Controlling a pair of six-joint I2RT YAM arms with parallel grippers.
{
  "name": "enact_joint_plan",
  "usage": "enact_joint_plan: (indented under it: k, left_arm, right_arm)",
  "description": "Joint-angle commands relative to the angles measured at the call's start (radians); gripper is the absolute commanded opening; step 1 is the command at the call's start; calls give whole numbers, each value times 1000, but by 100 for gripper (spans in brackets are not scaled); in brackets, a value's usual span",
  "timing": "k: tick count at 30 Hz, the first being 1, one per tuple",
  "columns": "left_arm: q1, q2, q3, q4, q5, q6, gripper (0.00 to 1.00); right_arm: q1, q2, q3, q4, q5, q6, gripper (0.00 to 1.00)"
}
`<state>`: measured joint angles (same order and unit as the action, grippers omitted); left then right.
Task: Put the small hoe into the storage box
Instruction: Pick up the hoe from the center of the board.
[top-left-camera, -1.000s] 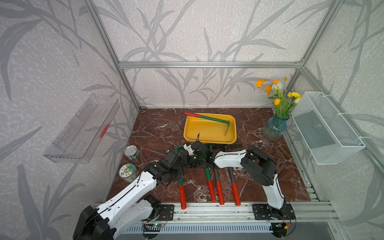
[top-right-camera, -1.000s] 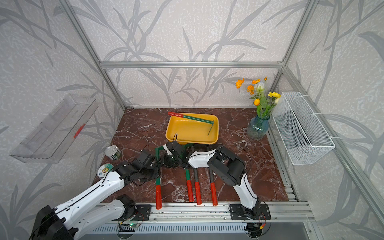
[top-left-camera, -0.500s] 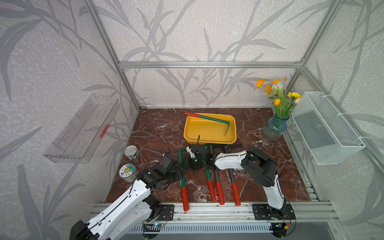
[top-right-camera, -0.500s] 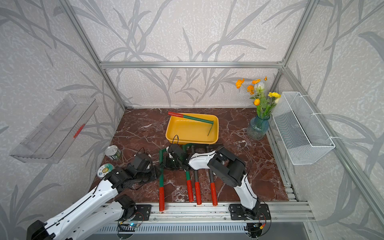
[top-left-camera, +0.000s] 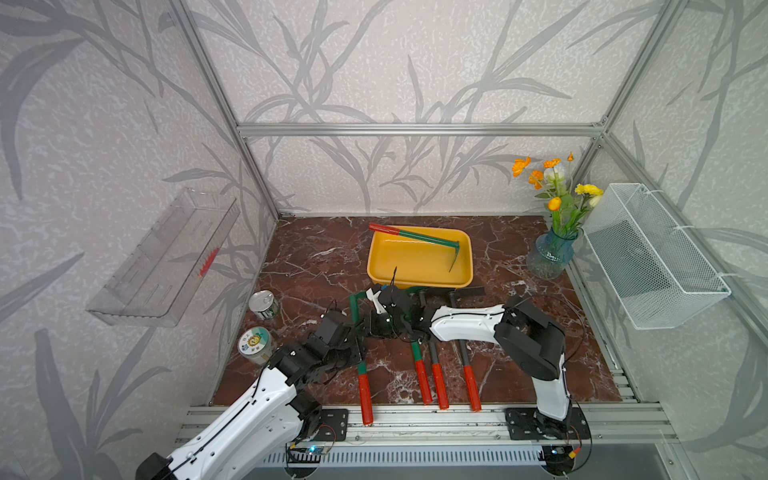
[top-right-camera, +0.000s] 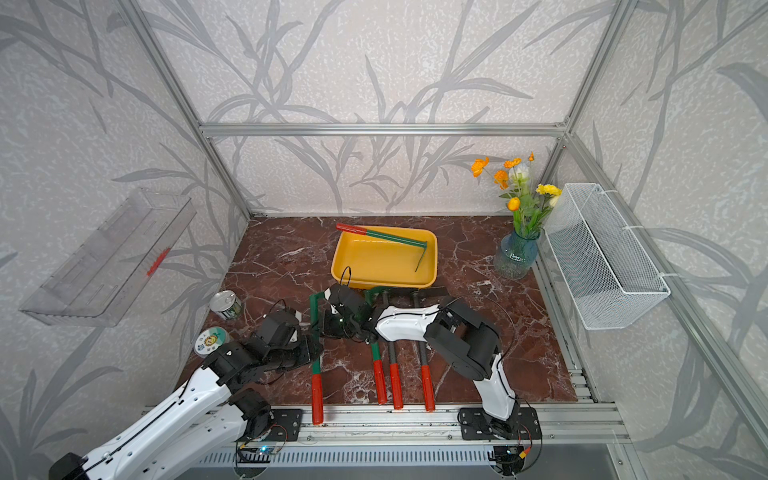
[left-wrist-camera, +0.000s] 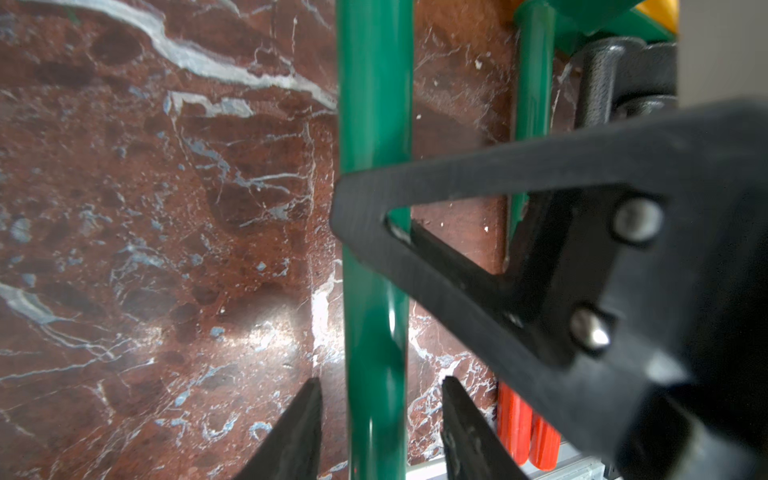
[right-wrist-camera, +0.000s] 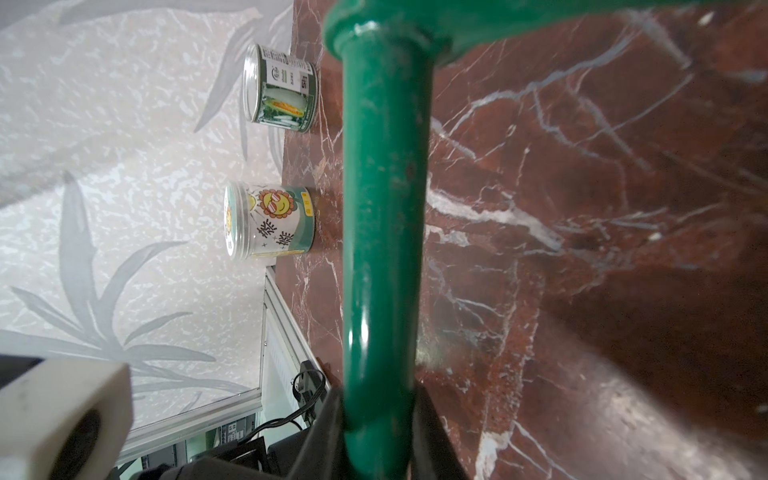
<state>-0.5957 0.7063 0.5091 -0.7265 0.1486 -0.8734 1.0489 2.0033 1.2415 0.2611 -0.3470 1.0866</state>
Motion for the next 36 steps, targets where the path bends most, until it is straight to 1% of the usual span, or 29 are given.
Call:
enact_joint_plan:
  k: [1,4,7,9,11,13,19,23,26,28,30,31,34,36]
  left_arm:
    - [-7,-28,-34,18,14,-11,46]
    - [-10,-33,-35,23,-1,-10,45]
    - [-10,-40,-23,22,-27,-6,41]
    - [-10,-37,-21,34,-32,-10,33]
    - [-12,-34,-21,42,-35,-15,21]
    - [-12,-35,-16,45,-43,-16,15]
    - [-11,-15,13,37,-53,-3,10]
    - [-12,8,49,18,-68,25,0]
    - [-12,42,116,-5,-97,79,0]
    - [-11,71,179,-16,-133,142,0]
    - [-1,136,264,-42,-156,228,0]
    - [0,168,303,-46,-158,261,0]
    - [11,258,395,-13,-150,351,0]
    - [24,333,468,2,-132,412,0]
  right_arm:
    - [8,-80,75,28,28,-35,0]
    - [7,-89,113,12,39,-46,0]
    - [8,-99,133,-5,55,-56,0]
    - [8,-109,132,-9,66,-61,0]
    - [7,-115,125,-11,72,-63,0]
    - [7,-119,119,-15,80,-72,0]
    - [3,-122,100,-14,100,-83,0]
    - [-9,-127,84,-18,110,-98,0]
    - [-20,-154,73,-46,133,-139,0]
    - [-35,-181,64,-68,155,-174,10]
    - [-69,-222,38,-87,174,-203,22]
    - [-77,-240,24,-88,181,-215,26]
    - [-103,-292,-2,-127,202,-244,48]
    - [-117,-339,-17,-166,206,-258,56]
